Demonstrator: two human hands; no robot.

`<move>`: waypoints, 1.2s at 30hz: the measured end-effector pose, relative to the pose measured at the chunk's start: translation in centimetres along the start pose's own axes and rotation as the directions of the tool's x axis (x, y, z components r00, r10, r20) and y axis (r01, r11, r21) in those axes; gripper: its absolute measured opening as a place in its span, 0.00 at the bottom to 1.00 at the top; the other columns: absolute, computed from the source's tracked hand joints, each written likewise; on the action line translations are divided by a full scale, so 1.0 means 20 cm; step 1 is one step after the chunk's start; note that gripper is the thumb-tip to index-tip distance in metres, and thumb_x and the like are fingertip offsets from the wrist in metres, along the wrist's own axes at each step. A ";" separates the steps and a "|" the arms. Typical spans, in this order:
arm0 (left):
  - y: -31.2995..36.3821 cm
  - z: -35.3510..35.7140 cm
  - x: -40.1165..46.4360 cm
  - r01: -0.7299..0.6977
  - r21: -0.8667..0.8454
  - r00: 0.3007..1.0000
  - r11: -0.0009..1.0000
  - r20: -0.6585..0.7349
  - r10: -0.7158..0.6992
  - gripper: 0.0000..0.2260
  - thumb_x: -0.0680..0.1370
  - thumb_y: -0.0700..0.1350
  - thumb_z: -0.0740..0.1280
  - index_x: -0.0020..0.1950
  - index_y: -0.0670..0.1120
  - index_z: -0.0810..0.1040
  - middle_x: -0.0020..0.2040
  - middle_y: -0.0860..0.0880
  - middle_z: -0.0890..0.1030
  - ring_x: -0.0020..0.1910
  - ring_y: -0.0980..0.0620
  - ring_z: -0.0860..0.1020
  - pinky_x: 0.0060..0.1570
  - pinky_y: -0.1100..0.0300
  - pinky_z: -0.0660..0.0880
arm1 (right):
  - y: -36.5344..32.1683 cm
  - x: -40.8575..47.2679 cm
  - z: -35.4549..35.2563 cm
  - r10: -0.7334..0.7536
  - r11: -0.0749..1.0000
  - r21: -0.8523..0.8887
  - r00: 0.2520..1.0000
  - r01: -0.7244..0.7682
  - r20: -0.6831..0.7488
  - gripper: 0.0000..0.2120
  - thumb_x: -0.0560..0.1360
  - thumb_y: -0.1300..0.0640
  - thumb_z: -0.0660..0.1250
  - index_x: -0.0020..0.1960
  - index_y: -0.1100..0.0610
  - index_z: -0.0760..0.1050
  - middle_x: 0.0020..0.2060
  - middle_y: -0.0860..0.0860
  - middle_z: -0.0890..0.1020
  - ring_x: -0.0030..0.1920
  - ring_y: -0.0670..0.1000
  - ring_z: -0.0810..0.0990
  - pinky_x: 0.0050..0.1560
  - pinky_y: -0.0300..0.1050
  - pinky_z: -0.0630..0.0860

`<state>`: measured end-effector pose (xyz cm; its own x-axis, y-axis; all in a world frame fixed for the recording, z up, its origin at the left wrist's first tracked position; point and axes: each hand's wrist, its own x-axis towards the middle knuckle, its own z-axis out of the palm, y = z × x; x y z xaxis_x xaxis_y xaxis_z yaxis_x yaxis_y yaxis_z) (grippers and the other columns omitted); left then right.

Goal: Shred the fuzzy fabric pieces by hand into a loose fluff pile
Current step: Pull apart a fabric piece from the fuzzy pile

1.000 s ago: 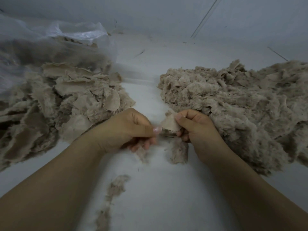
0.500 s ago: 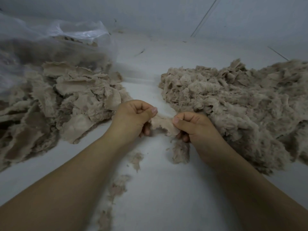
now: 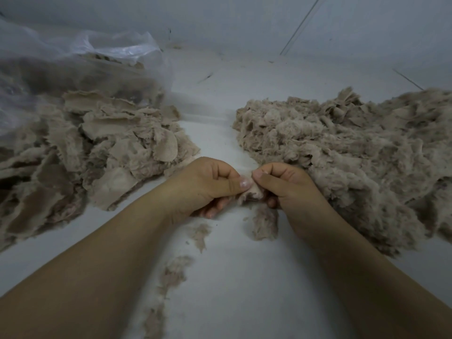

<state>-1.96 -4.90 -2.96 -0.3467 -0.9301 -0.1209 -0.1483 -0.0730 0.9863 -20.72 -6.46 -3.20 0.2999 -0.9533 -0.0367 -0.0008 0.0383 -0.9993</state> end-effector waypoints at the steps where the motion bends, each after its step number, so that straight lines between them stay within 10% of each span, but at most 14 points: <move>1: -0.01 0.00 0.00 0.003 0.025 1.000 1.000 -0.005 -0.003 0.17 0.68 0.60 0.75 0.37 0.47 0.79 0.25 0.46 0.73 0.19 0.52 0.67 0.21 0.67 0.62 | 0.00 0.00 0.00 0.001 1.000 -0.004 1.000 -0.001 -0.008 0.13 0.79 0.62 0.65 0.36 0.56 0.75 0.24 0.47 0.76 0.23 0.41 0.69 0.24 0.32 0.66; 5: -0.03 0.02 0.02 -0.222 -0.195 0.892 0.955 -0.435 0.119 0.12 0.79 0.46 0.68 0.36 0.45 0.77 0.25 0.45 0.74 0.19 0.51 0.68 0.20 0.65 0.63 | -0.01 0.01 0.00 0.020 0.999 0.037 0.997 -0.018 -0.076 0.16 0.82 0.55 0.61 0.37 0.57 0.74 0.25 0.49 0.78 0.24 0.43 0.70 0.24 0.33 0.65; 9: -0.01 -0.01 0.05 -0.455 -0.317 0.706 0.832 -0.698 0.120 0.04 0.81 0.37 0.64 0.55 0.39 0.73 0.42 0.42 0.83 0.33 0.48 0.80 0.28 0.58 0.76 | -0.01 0.01 0.00 0.074 0.983 0.179 0.989 -0.050 -0.130 0.22 0.84 0.50 0.56 0.33 0.56 0.70 0.25 0.51 0.76 0.22 0.45 0.66 0.22 0.35 0.63; 12: -0.06 0.06 0.07 -0.223 0.190 0.756 0.956 -0.586 0.293 0.06 0.77 0.36 0.69 0.52 0.43 0.78 0.40 0.50 0.81 0.34 0.59 0.78 0.34 0.65 0.74 | -0.01 0.02 0.00 0.077 0.983 0.176 0.988 -0.053 -0.134 0.22 0.84 0.50 0.56 0.33 0.55 0.70 0.25 0.51 0.75 0.22 0.45 0.66 0.22 0.35 0.63; 15: -0.10 0.13 0.08 -0.116 0.749 0.882 0.652 -0.225 0.415 0.12 0.75 0.49 0.72 0.56 0.48 0.80 0.46 0.54 0.76 0.48 0.55 0.73 0.50 0.64 0.69 | -0.01 0.02 0.00 0.073 0.983 0.176 0.989 -0.050 -0.125 0.23 0.84 0.50 0.56 0.32 0.55 0.71 0.25 0.51 0.75 0.23 0.45 0.66 0.23 0.35 0.63; 18: -0.11 0.14 0.10 -0.078 0.859 0.904 0.505 -0.153 0.400 0.12 0.75 0.52 0.70 0.54 0.48 0.80 0.48 0.50 0.73 0.50 0.49 0.68 0.53 0.55 0.67 | 0.00 0.02 0.00 0.065 0.984 0.172 0.991 -0.044 -0.119 0.23 0.84 0.50 0.56 0.32 0.54 0.72 0.25 0.51 0.76 0.23 0.44 0.67 0.22 0.35 0.64; 22: -0.09 0.12 0.08 -0.090 0.683 0.861 0.725 -0.313 0.402 0.06 0.75 0.41 0.72 0.41 0.49 0.77 0.38 0.54 0.74 0.39 0.58 0.71 0.40 0.63 0.66 | 0.00 0.02 0.00 0.068 0.992 0.117 0.991 -0.055 -0.115 0.22 0.84 0.52 0.57 0.33 0.55 0.73 0.26 0.51 0.79 0.22 0.44 0.70 0.22 0.34 0.65; 25: -0.07 0.11 0.07 -0.229 0.215 0.841 0.949 -0.447 0.304 0.09 0.77 0.33 0.67 0.41 0.46 0.77 0.34 0.51 0.79 0.32 0.58 0.76 0.34 0.64 0.72 | 0.00 0.02 0.01 0.085 0.995 0.054 0.990 -0.080 -0.115 0.19 0.83 0.53 0.59 0.35 0.56 0.75 0.28 0.51 0.82 0.23 0.45 0.74 0.21 0.33 0.66; 36: -0.05 0.12 0.05 -0.307 -0.165 0.893 0.937 -0.391 0.224 0.05 0.78 0.30 0.65 0.50 0.38 0.77 0.36 0.41 0.80 0.29 0.47 0.75 0.31 0.57 0.74 | 0.01 0.01 0.01 -0.019 0.999 -0.029 0.995 0.016 -0.094 0.09 0.78 0.60 0.68 0.39 0.57 0.78 0.21 0.44 0.75 0.21 0.41 0.68 0.22 0.32 0.65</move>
<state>-4.33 -4.92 -4.44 0.0195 -0.9874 0.1570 0.1201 0.1582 0.9801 -20.39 -6.57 -3.34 0.2088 -0.9778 -0.0188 -0.0235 0.0142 -0.9996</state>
